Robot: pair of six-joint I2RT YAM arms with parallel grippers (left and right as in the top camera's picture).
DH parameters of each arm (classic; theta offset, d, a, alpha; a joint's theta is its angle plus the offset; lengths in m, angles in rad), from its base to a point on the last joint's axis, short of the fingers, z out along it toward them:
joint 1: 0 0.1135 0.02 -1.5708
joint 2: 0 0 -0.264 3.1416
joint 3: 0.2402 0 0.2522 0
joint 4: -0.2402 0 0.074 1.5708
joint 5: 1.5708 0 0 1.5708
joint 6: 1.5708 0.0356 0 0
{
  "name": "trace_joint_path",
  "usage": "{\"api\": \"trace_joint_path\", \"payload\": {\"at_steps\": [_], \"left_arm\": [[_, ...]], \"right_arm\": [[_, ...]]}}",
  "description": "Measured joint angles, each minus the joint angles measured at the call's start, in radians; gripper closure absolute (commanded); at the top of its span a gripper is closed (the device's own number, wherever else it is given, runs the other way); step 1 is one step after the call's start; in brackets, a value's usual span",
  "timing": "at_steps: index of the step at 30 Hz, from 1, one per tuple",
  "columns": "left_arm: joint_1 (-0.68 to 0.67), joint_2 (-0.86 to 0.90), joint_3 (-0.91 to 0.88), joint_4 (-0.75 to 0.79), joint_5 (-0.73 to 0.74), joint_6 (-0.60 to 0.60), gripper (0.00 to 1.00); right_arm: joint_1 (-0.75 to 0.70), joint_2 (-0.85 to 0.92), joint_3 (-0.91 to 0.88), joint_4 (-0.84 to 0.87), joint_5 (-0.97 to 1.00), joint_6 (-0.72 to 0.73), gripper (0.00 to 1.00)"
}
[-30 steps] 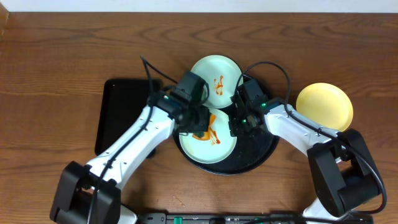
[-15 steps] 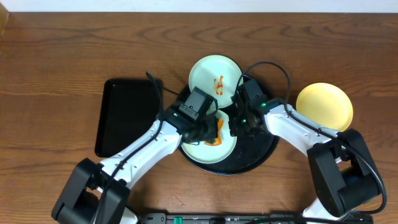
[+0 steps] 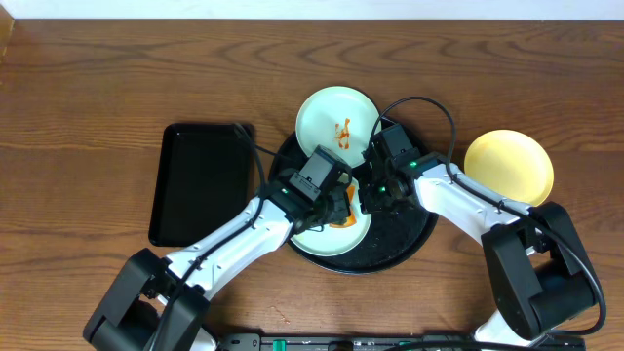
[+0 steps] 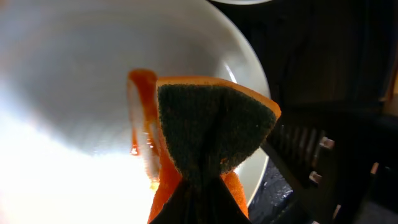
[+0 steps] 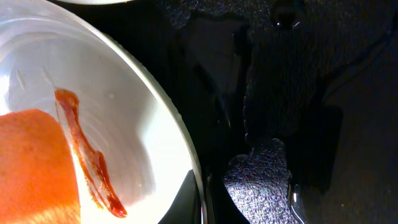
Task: Clean dirty plates on tray and stack at the side
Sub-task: 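Scrub the lower pale green plate with the sponge in the left gripper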
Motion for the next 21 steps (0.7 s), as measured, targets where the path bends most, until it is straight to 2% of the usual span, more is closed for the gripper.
{"api": "trace_joint_path", "payload": {"at_steps": [7, 14, 21], "left_arm": [[-0.021, 0.052, 0.000, 0.018, -0.006, -0.080, 0.93], [-0.050, 0.095, 0.000, 0.043, -0.016, -0.105, 0.92], [-0.061, 0.112, 0.000, 0.006, -0.156, -0.092, 0.93]], "right_arm": [[0.000, 0.000, 0.000, 0.000, 0.000, 0.000, 0.99], [0.000, 0.000, 0.000, 0.000, 0.000, 0.000, 0.99], [0.000, 0.000, 0.000, -0.001, -0.001, 0.000, 0.99]]}}
